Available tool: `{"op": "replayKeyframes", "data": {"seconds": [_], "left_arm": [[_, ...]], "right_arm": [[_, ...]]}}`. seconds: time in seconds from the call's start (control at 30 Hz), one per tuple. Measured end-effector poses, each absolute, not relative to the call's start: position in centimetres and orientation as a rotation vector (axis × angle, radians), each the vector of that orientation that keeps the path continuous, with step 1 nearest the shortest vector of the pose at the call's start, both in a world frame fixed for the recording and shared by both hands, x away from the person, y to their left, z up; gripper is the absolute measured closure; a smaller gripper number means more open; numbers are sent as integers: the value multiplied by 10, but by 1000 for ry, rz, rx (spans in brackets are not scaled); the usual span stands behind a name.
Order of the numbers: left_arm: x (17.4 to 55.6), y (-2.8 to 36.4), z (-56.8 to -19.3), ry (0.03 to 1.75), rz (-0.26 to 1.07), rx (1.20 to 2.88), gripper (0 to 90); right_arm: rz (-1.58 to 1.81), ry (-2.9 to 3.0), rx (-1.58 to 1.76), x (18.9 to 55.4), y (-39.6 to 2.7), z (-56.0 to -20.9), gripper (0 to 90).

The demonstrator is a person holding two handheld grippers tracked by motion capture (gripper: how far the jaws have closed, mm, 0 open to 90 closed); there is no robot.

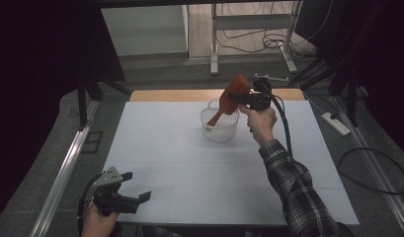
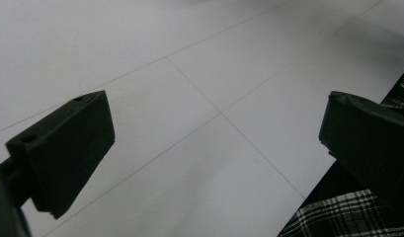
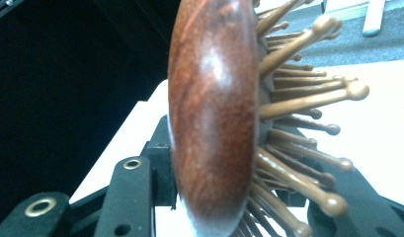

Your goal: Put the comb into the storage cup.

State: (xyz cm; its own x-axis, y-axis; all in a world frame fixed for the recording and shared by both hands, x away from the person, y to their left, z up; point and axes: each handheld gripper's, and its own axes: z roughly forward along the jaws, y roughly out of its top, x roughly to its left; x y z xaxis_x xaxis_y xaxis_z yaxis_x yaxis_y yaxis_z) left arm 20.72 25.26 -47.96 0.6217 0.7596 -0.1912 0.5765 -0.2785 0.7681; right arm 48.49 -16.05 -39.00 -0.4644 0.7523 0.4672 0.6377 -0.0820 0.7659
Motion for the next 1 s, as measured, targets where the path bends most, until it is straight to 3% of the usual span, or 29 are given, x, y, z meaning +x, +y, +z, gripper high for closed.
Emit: {"op": "replayKeyframes", "data": {"seconds": [1.0], "left_arm": [[208,251,-480,1067,267,1988,10]], "right_arm": [[1499,2075,1583,479,-162,-417,517]]}}
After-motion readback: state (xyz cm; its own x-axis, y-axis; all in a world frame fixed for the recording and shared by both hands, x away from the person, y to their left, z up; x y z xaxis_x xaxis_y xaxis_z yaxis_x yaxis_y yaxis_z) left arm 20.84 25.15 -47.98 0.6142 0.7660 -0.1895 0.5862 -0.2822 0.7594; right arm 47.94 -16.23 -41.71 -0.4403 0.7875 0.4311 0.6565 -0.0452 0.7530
